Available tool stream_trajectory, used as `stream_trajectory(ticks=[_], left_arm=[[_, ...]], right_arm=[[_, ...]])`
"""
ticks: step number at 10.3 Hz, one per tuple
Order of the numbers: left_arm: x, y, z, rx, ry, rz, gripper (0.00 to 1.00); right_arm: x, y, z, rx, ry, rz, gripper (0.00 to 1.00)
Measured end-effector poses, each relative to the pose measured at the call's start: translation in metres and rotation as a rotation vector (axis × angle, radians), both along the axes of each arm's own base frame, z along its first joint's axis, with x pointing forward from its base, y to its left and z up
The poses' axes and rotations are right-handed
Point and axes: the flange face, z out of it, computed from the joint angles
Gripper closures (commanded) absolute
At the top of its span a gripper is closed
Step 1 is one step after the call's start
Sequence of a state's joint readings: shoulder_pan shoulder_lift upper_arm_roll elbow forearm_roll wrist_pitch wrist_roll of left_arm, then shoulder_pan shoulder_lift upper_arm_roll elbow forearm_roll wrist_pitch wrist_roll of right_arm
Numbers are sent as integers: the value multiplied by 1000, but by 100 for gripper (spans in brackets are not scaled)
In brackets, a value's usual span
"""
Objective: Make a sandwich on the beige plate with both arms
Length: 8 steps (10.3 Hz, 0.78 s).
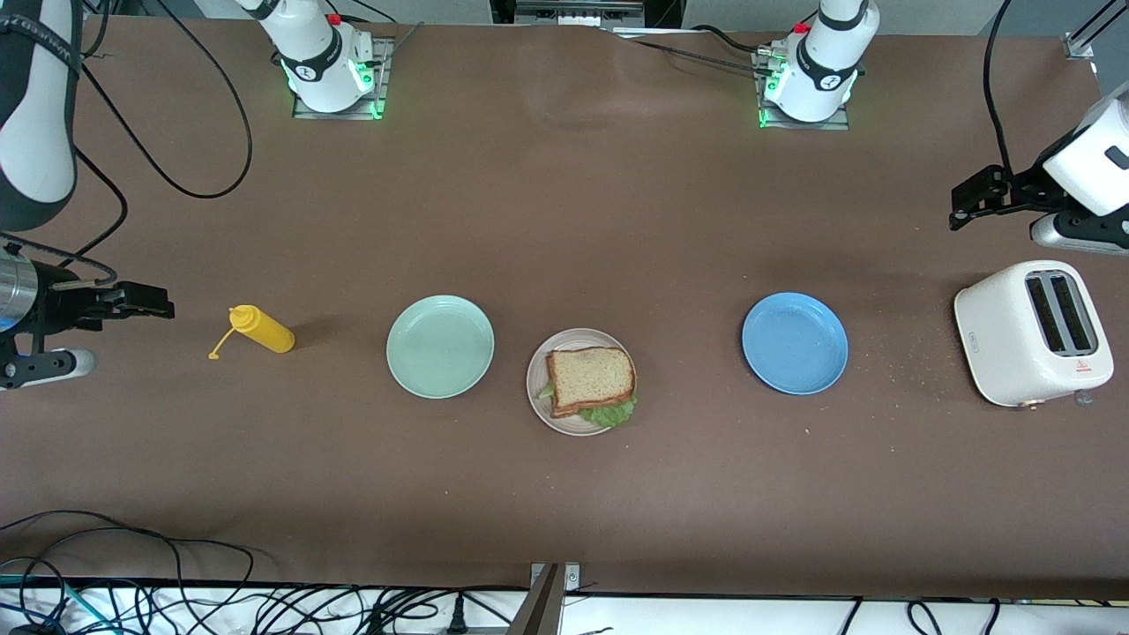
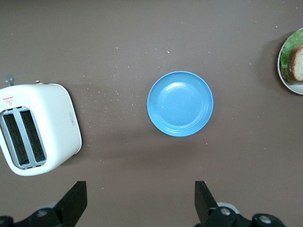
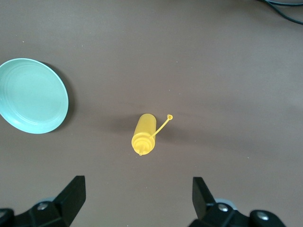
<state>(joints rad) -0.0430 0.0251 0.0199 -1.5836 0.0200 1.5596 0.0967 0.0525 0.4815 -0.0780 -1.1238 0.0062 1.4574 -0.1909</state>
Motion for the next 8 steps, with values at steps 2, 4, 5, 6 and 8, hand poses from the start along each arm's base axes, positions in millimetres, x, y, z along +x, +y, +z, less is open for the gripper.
stream_trajectory(ticks=[2,4,5,6,8], left_arm=[[0,0,0,0,0,0,0],[0,0,0,0,0,0,0],[0,0,0,0,0,0,0],[0,0,0,0,0,0,0],[0,0,0,0,0,0,0]], right_arm=[[0,8,0,-16,-1,-33,0],[0,5,0,-21,-2,-44,0],[0,2,0,-23,-1,-50,0],[0,-3,0,-25,0,-56,0],[-1,-8,1,-26,0,-62,0]])
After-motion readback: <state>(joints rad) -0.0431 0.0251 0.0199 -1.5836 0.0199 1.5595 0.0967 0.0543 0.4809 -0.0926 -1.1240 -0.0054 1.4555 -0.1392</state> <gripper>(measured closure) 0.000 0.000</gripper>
